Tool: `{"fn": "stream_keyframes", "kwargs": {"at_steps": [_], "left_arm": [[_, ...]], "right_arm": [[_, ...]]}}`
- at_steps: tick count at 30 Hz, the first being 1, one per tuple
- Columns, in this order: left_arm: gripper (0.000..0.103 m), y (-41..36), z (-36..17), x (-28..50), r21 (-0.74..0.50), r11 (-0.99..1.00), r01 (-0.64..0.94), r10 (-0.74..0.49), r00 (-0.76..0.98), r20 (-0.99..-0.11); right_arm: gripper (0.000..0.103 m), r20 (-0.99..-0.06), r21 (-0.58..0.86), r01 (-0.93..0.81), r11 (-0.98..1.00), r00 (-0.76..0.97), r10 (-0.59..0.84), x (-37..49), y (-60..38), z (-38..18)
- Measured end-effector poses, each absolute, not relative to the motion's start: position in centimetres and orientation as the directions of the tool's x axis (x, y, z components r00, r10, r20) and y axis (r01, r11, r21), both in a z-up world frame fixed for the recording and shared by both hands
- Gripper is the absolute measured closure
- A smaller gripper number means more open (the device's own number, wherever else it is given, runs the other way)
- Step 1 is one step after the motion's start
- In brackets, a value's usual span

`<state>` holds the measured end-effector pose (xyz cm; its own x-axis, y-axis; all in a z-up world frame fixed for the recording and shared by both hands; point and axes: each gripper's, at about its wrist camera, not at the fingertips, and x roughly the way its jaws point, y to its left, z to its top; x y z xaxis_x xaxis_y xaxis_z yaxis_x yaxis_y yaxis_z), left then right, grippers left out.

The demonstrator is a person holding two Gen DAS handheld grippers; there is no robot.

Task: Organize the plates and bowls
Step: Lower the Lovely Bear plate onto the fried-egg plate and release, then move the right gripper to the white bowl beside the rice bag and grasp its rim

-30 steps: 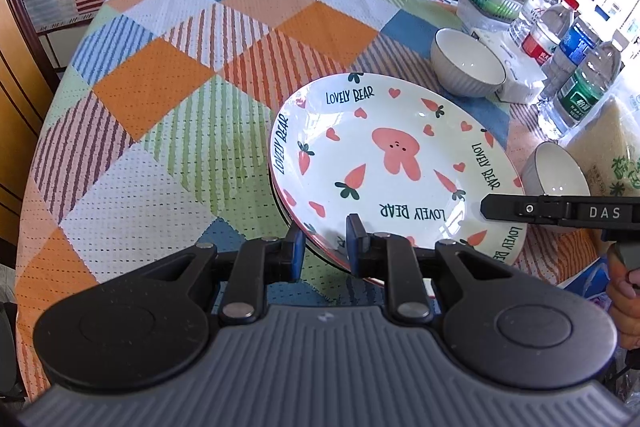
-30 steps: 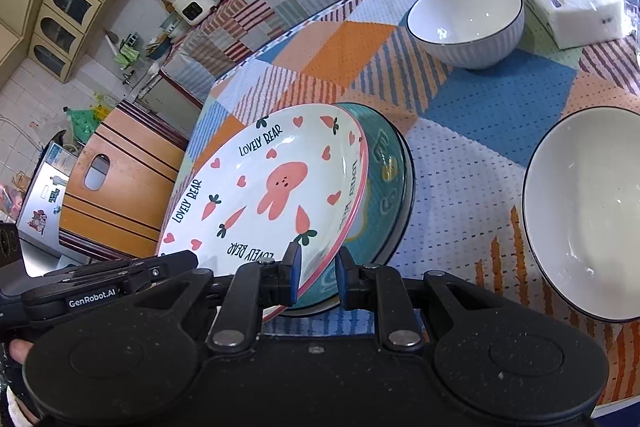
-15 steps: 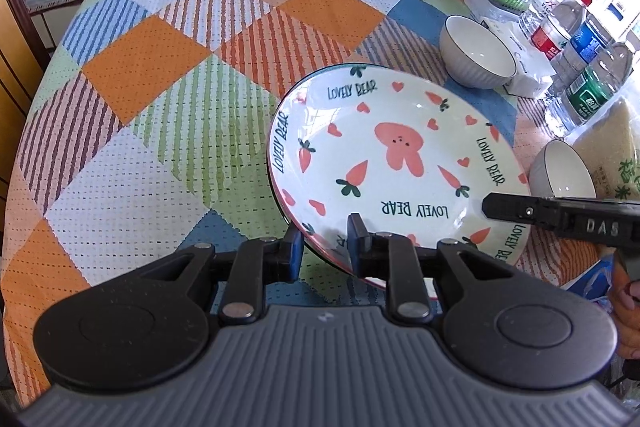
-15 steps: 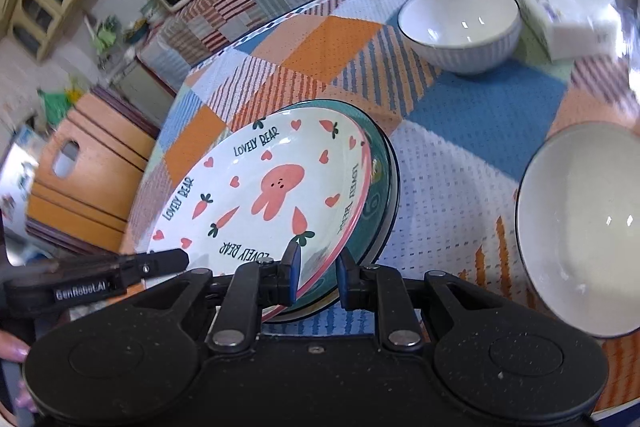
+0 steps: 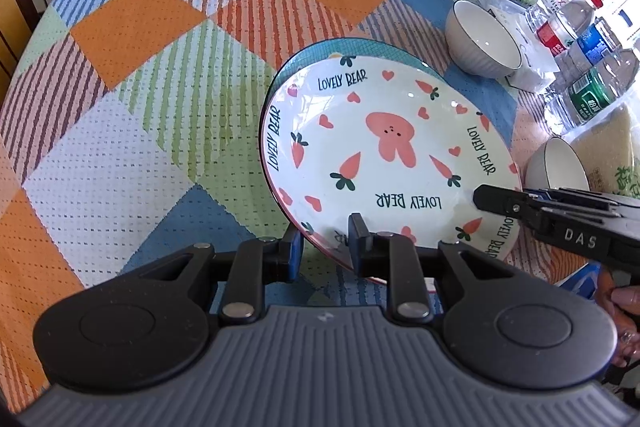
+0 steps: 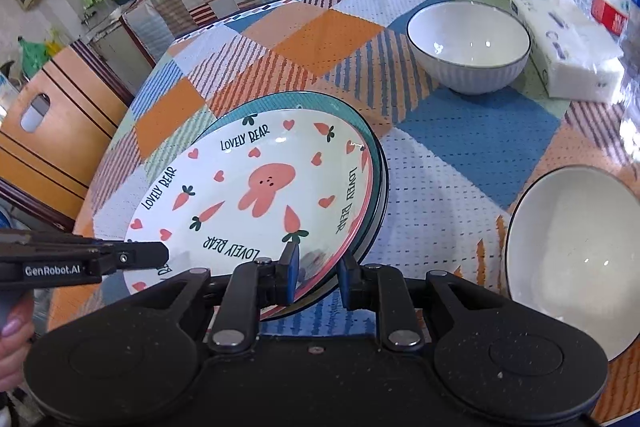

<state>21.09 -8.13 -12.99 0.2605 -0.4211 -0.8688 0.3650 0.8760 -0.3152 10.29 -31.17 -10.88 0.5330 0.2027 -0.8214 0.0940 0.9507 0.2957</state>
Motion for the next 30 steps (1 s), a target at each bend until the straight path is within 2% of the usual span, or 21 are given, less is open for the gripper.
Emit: {"fn": "stream_keyframes", "kwargs": {"at_steps": [5, 8, 12, 20, 30], "left_arm": [[0.079, -8.4, -13.6, 21.6, -0.322, 0.887, 0.331, -0.405, 0.219, -0.888], [0.08, -8.9, -13.7, 21.6, -0.295, 0.895, 0.334, -0.377, 0.215, -0.901], [0.079, -9.5, -13.6, 21.6, -0.284, 0.905, 0.318, -0.358, 0.205, -0.911], [0.08, -9.9, -11.5, 19.3, -0.243, 0.914, 0.324, -0.329, 0.243, -0.913], [0.078, -10.6, -5.4, 14.8, -0.161, 0.905, 0.393, -0.31, 0.353, -0.883]], "right_arm": [[0.068, -0.825, 0.051, -0.012, 0.999, 0.563, 0.049, 10.2, -28.2, -10.5], [0.068, -0.832, 0.013, -0.012, 1.0, 0.554, 0.018, 10.6, -27.9, -11.2], [0.068, -0.813, -0.112, -0.058, 0.992, 0.58, -0.058, 10.5, -26.7, -11.5], [0.069, -0.756, -0.074, -0.075, 0.994, 0.655, -0.007, 8.6, -27.3, -9.6], [0.067, -0.712, -0.021, -0.135, 0.991, 0.697, 0.08, 4.8, -28.4, -4.6]]}}
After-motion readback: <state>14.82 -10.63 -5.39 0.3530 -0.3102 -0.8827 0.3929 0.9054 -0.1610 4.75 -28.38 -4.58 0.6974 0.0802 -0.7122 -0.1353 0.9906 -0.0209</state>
